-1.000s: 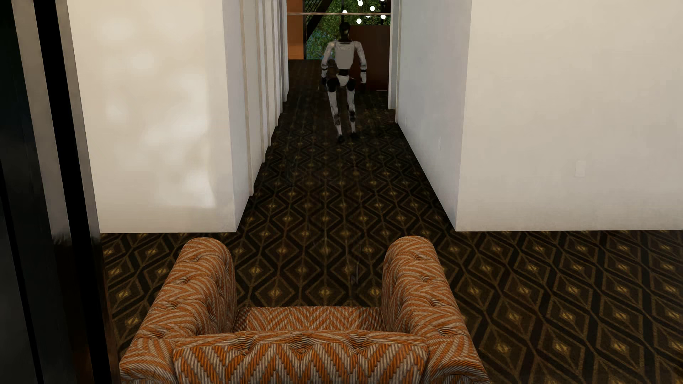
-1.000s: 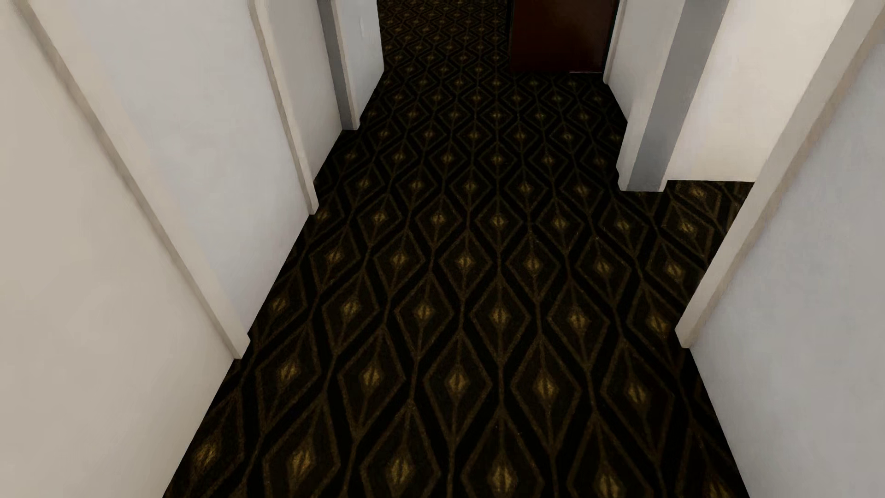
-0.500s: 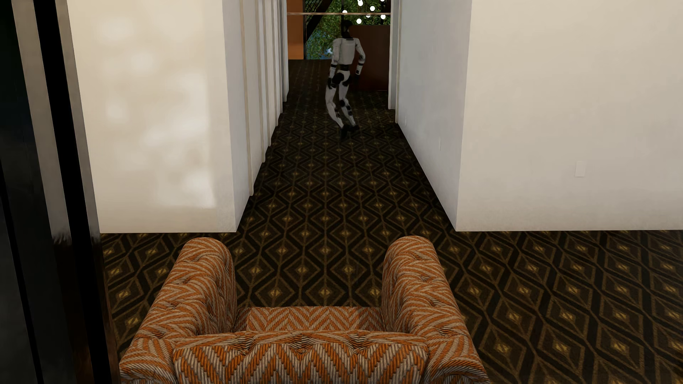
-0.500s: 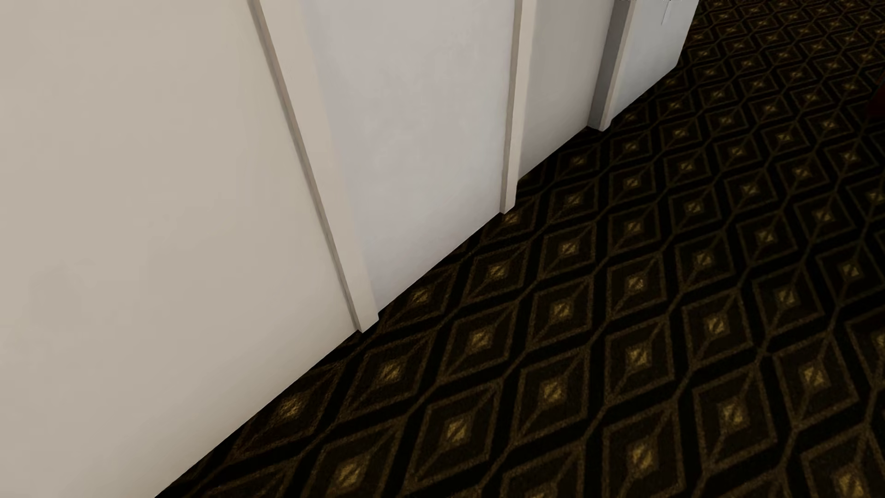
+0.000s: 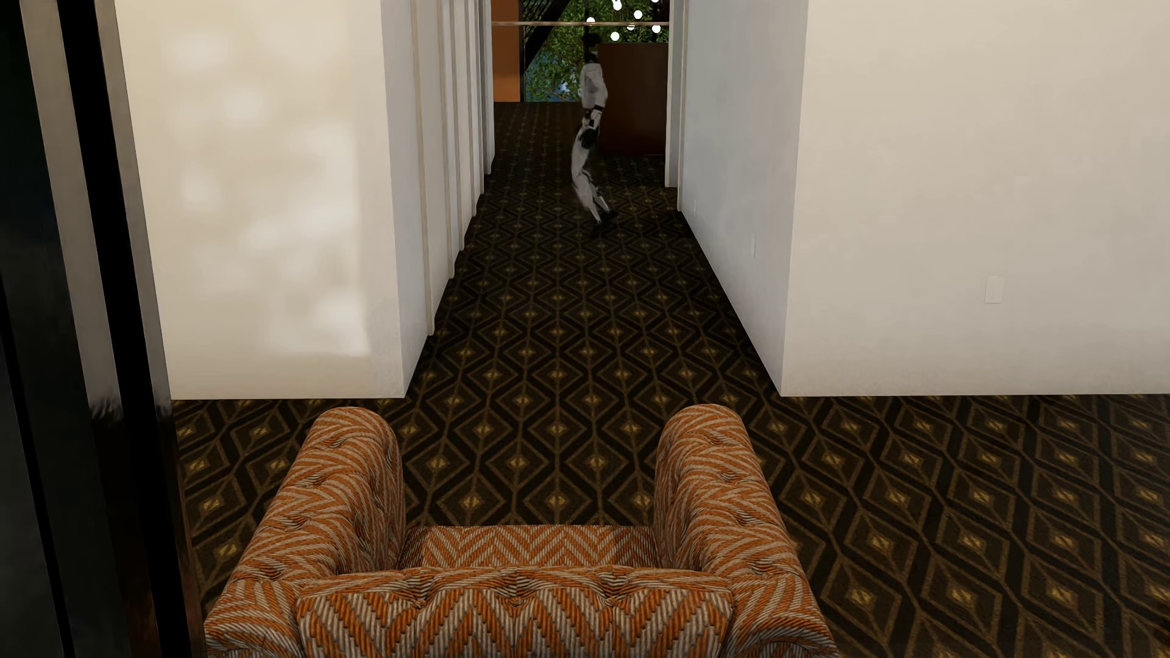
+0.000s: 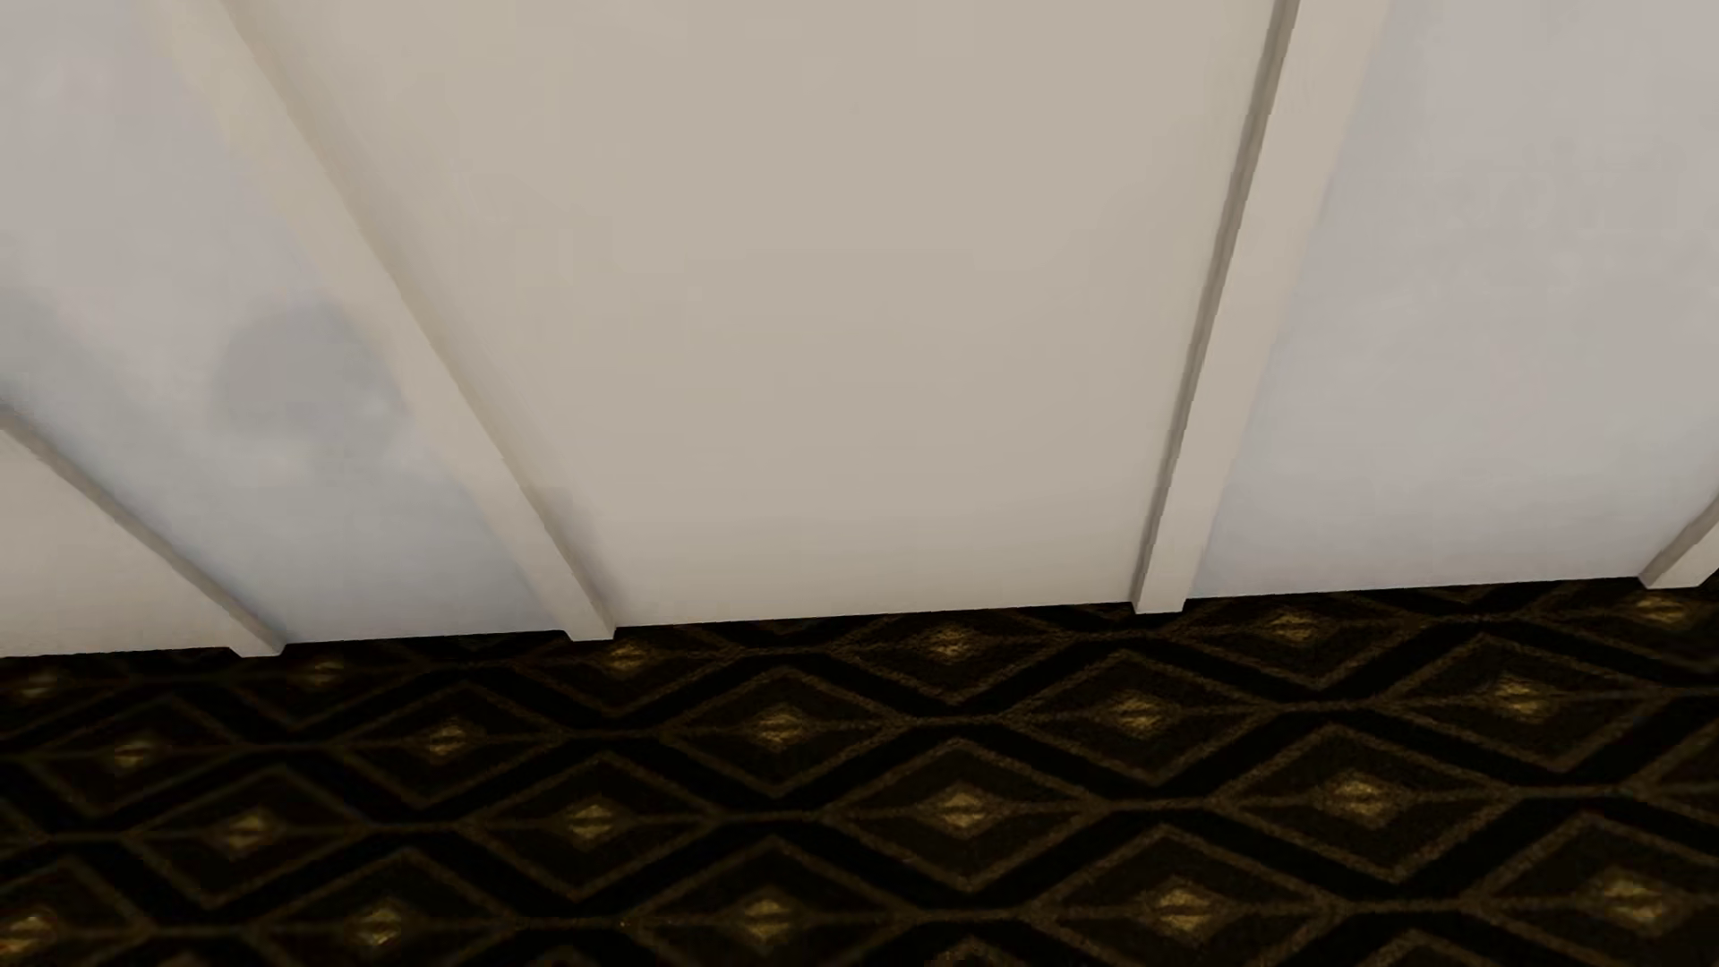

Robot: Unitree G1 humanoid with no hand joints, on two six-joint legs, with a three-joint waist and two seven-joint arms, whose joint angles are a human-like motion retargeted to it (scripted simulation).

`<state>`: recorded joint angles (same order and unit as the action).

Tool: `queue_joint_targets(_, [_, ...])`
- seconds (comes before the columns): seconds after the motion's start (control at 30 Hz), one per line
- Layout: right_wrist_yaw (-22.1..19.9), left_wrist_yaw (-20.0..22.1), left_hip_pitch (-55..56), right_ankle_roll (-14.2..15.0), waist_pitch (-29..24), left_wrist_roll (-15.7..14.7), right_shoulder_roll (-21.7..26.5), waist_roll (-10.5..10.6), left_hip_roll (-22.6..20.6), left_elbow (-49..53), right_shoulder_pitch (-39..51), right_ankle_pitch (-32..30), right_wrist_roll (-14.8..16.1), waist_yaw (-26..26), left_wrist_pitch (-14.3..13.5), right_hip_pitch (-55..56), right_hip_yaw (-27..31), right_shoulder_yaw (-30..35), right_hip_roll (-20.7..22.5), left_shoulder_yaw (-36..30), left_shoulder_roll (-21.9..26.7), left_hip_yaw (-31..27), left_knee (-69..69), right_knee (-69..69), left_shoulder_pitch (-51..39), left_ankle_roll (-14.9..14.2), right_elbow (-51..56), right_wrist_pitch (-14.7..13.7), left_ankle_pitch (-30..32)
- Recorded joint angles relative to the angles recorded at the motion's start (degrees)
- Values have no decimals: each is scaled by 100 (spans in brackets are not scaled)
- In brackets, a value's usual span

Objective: Walk to fabric armchair

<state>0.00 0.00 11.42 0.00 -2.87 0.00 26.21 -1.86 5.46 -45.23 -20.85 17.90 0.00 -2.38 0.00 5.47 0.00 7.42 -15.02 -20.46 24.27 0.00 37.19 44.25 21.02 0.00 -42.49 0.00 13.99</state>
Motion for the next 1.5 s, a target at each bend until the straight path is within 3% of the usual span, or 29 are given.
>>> queue_joint_targets(0.17, [0, 0, 555, 0, -218, 0, -50, -16, -181, -156, 373, 93, 0, 364, 0, -73, 0, 474, -25, -219, -134, 0, -38, -274, 68, 0, 283, 0, -150])
queue_joint_targets(0.37, [0, 0, 1119, 0, -301, 0, -24, -38, 19, -376, 558, 222, 0, 413, 0, -136, 0, 797, -187, -884, -354, 0, 117, -126, 386, 0, 1427, 0, -1029])
queue_joint_targets(0.5, [0, 0, 1618, 0, -232, 0, -181, -126, 257, -372, 251, -85, 0, 801, 0, -1083, 0, 785, -37, -929, -476, 0, 905, -631, 552, 0, 1528, 0, 230])
queue_joint_targets(0.6, [0, 0, 1880, 0, -178, 0, -226, -171, -73, -456, 82, -443, 0, 1111, 0, -1312, 0, 797, -272, -832, -520, 0, 1392, -194, 552, 0, 1084, 0, 331])
queue_joint_targets(0.67, [0, 0, 1664, 0, -220, 0, -327, -182, -466, -519, -26, -648, 0, 928, 0, -921, 0, 743, -444, -820, -468, 0, 1522, 877, 332, 0, 530, 0, -333])
queue_joint_targets(0.8, [0, 0, 385, 0, -292, 0, -433, -202, -1399, -117, -454, -283, 0, -180, 0, 719, 0, 1074, 373, -212, -232, 0, 476, 2610, -394, 0, -310, 0, -1908])
queue_joint_targets(0.9, [0, 0, -1376, 0, -304, 0, -396, -168, -1715, 705, -814, -331, 0, -940, 0, 2131, 0, 1498, 939, 44, -2, 0, -977, 1706, -859, 0, -558, 0, -3209])
queue_joint_targets(1.03, [0, 0, -3109, 0, -283, 0, -217, -4, -1430, 1591, -896, -833, 0, -1897, 0, 3453, 0, 1736, 821, -11, 262, 0, -1573, -419, -1514, 0, -1055, 0, -4206])
queue_joint_targets(1.1, [0, 0, -3604, 0, -227, 0, -112, 39, -1129, 1580, -836, -635, 0, -2307, 0, 3670, 0, 1767, 711, -328, 329, 0, -1558, -854, -1707, 0, -1239, 0, -3881])
queue_joint_targets(1.13, [0, 0, -3704, 0, -200, 0, -79, 127, -920, 1390, -772, -498, 0, -2478, 0, 3722, 0, 1803, 740, -501, 284, 0, -1342, -517, -1697, 0, -1371, 0, -3334])
queue_joint_targets(1.2, [0, 0, -3401, 0, -172, 0, -77, 367, -597, 817, -608, -528, 0, -2502, 0, 3805, 0, 1865, 906, -927, 63, 0, -75, 635, -1514, 0, -1634, 0, -1599])
queue_joint_targets(1.23, [0, 0, -3069, 0, -314, 0, -159, 385, -483, 571, -449, -279, 0, -2295, 0, 3526, 0, 1906, 1070, -1172, 21, 0, 978, 1166, -1387, 0, -1719, 0, -693])
queue_joint_targets(1.27, [0, 0, -2619, 0, -481, 0, -294, 294, -470, 477, -293, 37, 0, -1948, 0, 2989, 0, 1810, 1298, -1373, 56, 0, 2192, 1294, -1222, 0, -1625, 0, -173])
queue_joint_targets(1.33, [0, 0, -1338, 0, -473, 0, -463, 142, -590, 142, -21, 224, 0, -1030, 0, 1828, 0, 1748, 1542, -1652, -62, 0, 3852, 803, -827, 0, -1100, 0, -719])
queue_joint_targets(1.37, [0, 0, -651, 0, -422, 0, -503, 39, -734, -42, 45, 172, 0, -617, 0, 1171, 0, 1553, 1560, -1665, -153, 0, 3989, 370, -529, 0, -618, 0, -878])
queue_joint_targets(1.43, [0, 0, 424, 0, -392, 0, -496, -102, -949, -297, 219, -33, 0, 210, 0, -286, 0, 1221, 1498, -1618, -231, 0, 2632, -641, 61, 0, 379, 0, -443])
queue_joint_targets(1.47, [0, 0, 810, 0, -393, 0, -429, -132, -1011, -350, 427, -87, 0, 584, 0, -890, 0, 1111, 1422, -1998, -124, 0, 1489, -1019, 229, 0, 781, 0, -127])
queue_joint_targets(1.5, [0, 0, 1137, 0, -391, 0, -355, -156, -1030, -365, 661, -21, 0, 902, 0, -1424, 0, 904, 1332, -2130, -65, 0, 396, -1301, 422, 0, 1144, 0, -257])
